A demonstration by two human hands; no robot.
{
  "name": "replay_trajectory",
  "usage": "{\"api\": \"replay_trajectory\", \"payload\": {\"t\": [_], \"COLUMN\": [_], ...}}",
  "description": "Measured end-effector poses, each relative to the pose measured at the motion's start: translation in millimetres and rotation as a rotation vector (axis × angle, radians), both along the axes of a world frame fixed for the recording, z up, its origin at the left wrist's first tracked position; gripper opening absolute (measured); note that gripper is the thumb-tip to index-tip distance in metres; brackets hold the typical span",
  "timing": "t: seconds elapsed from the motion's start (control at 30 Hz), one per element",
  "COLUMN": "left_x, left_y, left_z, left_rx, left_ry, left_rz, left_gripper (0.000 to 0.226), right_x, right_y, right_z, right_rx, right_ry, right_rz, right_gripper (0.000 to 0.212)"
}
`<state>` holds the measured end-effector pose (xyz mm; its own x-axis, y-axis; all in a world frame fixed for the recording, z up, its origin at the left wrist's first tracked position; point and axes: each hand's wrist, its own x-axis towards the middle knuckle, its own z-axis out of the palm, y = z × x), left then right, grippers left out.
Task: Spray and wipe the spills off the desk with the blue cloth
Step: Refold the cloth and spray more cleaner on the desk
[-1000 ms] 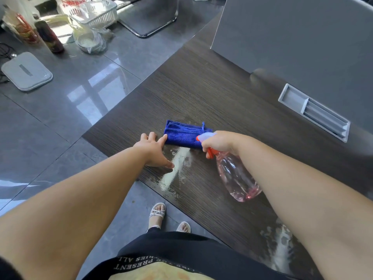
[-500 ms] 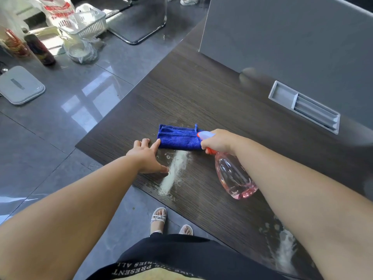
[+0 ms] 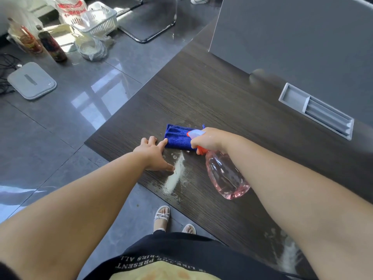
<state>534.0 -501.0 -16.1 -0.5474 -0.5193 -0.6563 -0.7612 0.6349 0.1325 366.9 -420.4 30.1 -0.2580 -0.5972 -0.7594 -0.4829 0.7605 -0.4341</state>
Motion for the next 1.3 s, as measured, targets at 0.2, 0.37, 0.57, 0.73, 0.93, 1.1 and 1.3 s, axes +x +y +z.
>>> {"api": "replay_trajectory", "payload": {"t": [0.2,0.37,0.57,0.73,0.93,1.1,1.3], "left_x": [1.2,1.9,8.3,2.8,-4.0,-14.0,-40.9], "left_y": [-0.8,0.0,-0.8,-0.8,0.2,5.5,19.3], "left_z": [0.3,1.0,0.5,3.8,4.2,9.7,34.9], "left_rx": [0.002,-0.003,0.078,0.165,0.182,0.068,0.416], "left_ry": [0.003,0.009,0.050,0.173,0.179,0.283,0.557], "left_rz": [-0.013,-0.011,0.043,0.237,0.293,0.298,0.384], "left_gripper": [0.106,0.106,0.098,0.082,0.075,0.058,0.062], "right_x": [-14.0,-27.5,-26.2,-28.6,-23.9,-23.2,-32.8], "right_y": [16.7,26.0,31.1,28.5,28.4,25.7,10.4], "right_z": [3.9,5.9,4.3,9.8,18.7,19.7,19.2], "right_rx": [0.049,0.060,0.022,0.000,0.038,0.002,-0.388], "right_ry": [0.039,0.067,0.023,-0.008,-0.067,-0.033,0.102], "right_rz": [0.025,-0.034,-0.097,-0.091,-0.072,-0.033,0.093], "right_gripper": [0.006,0.010,0.007,0.019,0.037,0.015,0.024]}}
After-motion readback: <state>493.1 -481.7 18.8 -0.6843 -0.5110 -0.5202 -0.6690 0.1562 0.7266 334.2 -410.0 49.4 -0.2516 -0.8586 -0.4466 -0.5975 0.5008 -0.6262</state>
